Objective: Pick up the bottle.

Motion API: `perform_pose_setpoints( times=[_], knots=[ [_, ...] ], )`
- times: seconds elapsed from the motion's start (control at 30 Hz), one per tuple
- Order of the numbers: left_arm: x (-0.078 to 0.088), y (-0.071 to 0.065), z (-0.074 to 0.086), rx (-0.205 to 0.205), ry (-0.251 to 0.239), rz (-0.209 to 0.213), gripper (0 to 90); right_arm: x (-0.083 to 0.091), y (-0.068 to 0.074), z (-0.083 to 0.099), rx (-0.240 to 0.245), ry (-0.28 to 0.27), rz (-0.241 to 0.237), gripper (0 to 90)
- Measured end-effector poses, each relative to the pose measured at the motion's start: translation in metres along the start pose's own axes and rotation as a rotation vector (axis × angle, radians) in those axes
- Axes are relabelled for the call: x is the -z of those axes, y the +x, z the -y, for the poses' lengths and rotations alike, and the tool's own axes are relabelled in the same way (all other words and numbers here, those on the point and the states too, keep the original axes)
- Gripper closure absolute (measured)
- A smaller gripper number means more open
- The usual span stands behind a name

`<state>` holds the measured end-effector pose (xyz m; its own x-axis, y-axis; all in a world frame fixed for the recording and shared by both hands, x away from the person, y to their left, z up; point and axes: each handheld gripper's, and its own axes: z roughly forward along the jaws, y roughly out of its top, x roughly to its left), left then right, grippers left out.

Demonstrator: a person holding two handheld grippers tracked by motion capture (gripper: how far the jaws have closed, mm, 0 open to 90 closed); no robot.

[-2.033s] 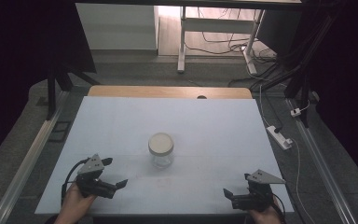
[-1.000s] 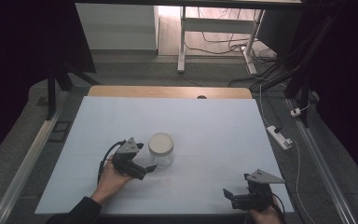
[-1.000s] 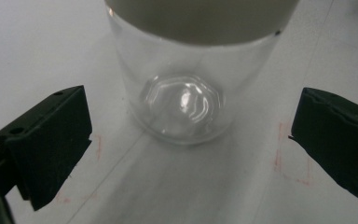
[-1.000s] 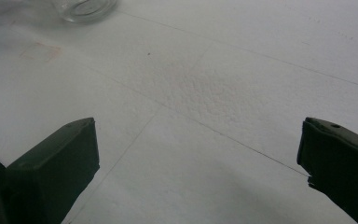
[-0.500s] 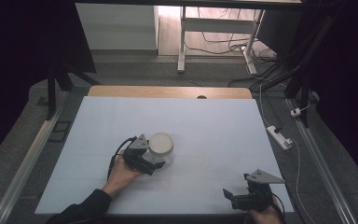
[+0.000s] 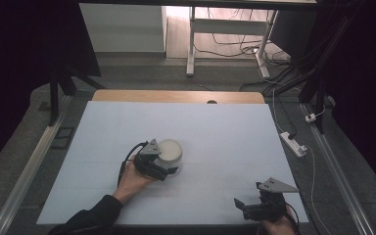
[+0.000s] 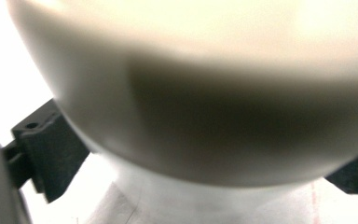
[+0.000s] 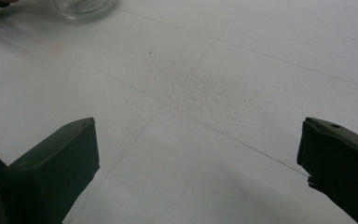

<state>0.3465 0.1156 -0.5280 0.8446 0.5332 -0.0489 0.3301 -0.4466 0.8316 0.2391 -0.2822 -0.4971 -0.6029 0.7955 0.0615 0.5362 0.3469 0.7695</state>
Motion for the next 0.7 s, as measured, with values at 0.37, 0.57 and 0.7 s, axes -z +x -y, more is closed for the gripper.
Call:
perform_pose_setpoints(
  times=[0.37,0.57,0.7],
  knots=[
    [0.001,-0.002,-0.003,0.003,0.026,-0.018,7.6,0.0,0.0,0.0,0.003,-0.002,-0.002,0.0],
    [0.004,-0.001,-0.005,0.017,0.028,0.004,7.8,0.001,0.0,0.0,0.001,-0.003,-0.001,0.0],
    [0.01,-0.004,-0.01,0.001,0.016,0.013,7.8,0.0,0.0,0.0,0.001,-0.004,-0.002,0.0]
  ],
)
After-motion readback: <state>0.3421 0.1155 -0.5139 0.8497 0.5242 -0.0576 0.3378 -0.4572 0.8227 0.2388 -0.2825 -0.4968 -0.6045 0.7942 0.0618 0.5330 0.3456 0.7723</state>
